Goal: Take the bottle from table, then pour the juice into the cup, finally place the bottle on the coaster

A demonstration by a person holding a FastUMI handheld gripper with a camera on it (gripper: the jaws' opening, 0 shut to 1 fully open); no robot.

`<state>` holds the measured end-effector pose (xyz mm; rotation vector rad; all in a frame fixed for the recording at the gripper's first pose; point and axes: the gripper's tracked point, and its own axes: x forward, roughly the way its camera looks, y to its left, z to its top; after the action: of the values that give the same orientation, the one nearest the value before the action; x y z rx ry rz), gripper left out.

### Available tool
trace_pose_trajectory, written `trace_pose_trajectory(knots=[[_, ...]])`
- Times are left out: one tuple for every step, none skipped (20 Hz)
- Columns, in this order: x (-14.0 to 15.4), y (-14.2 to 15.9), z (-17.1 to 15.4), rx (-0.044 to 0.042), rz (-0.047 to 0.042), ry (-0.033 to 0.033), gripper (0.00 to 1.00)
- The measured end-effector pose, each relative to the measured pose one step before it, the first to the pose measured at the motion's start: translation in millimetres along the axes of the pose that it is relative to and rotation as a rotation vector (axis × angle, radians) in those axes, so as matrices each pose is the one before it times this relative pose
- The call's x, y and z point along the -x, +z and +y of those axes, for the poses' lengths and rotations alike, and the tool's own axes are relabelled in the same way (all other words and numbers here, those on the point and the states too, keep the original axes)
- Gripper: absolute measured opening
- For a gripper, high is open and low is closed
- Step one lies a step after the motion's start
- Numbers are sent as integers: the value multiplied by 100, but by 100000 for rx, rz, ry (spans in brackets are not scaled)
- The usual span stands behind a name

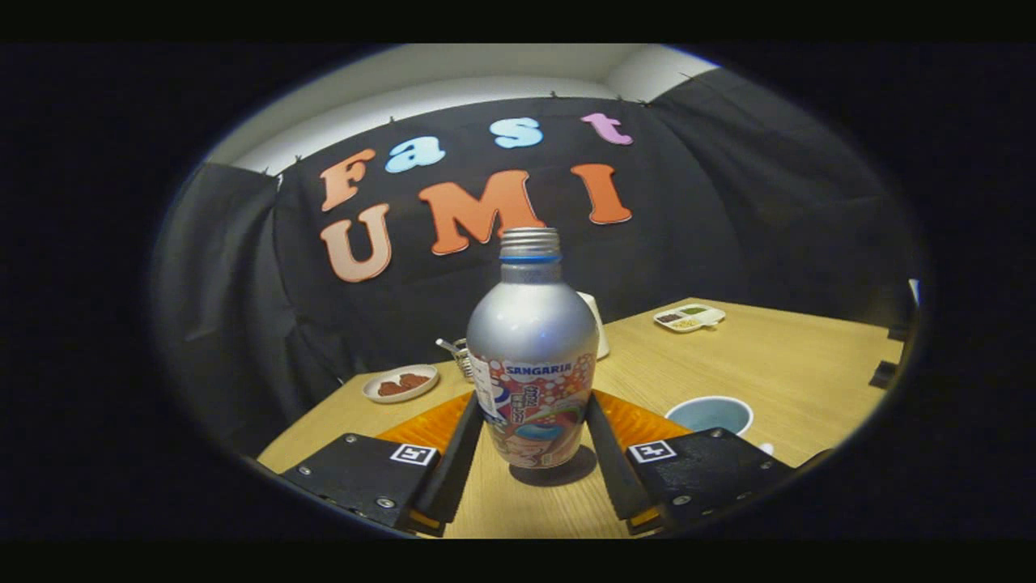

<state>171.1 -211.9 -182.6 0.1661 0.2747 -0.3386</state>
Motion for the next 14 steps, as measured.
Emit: trace_pose_trajectory(knots=[[-176,-305,497,3736,300,1014,71],[-190,-457,318,2974,1161,396,71],[-215,-445,277,3261,349,562,72],[-243,-484,225,2024,833,571,71],[-225,-208,319,1103,-522,1063,72],[-341,-399,-39,1610,399,185,71],[-359,-625,-69,2196,1244,-624,71],[-220,-452,-118,1283,948,-359,72],[-196,-339,-28,705,269,-46,71],[238,-1213,-5,485,1138,34,71],[-284,-148,226,-232,378,987,71],[-176,-239,134,372,-207,404,72],[-176,-415,166,1190,924,83,72],[-312,-568,27,1051,1755,-583,71]])
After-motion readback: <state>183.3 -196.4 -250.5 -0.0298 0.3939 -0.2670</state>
